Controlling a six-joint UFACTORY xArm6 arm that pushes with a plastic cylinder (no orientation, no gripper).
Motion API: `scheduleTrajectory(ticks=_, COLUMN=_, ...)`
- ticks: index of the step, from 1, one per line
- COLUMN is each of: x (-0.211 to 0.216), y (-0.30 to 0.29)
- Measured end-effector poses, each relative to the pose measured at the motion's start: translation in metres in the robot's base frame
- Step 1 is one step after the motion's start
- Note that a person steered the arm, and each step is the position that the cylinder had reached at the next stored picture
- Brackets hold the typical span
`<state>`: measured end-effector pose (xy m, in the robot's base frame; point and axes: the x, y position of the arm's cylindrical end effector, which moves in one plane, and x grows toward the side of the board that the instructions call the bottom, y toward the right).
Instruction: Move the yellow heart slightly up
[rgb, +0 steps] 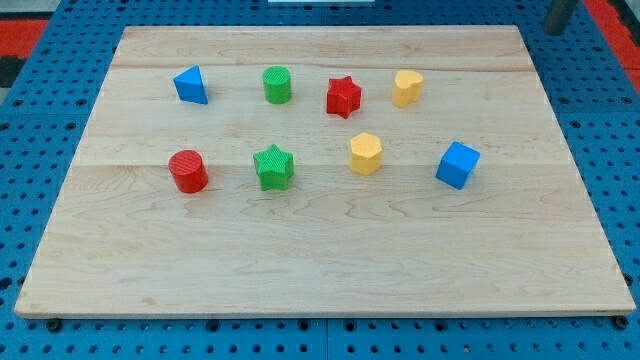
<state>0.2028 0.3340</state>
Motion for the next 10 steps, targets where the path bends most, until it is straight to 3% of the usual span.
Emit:
scheduleTrajectory(ticks=2, x=0.005, y=0.012)
scheduleTrajectory(ticks=3, x=0.041, y=0.003)
scheduleTrajectory(ticks=4, x=0.086, y=-0.033)
scheduleTrajectory(ticks=5, x=0.086, y=-0.117)
scheduleTrajectory(ticks=6, x=0.111, y=-0.135)
scheduleTrajectory(ticks=7, x=0.137, y=-0.11)
scheduleTrajectory(ticks=8, x=0.156, y=-0.14)
scheduleTrajectory(ticks=9, x=0.148, y=-0.223)
scheduleTrajectory(ticks=10, x=0.148, y=-0.262)
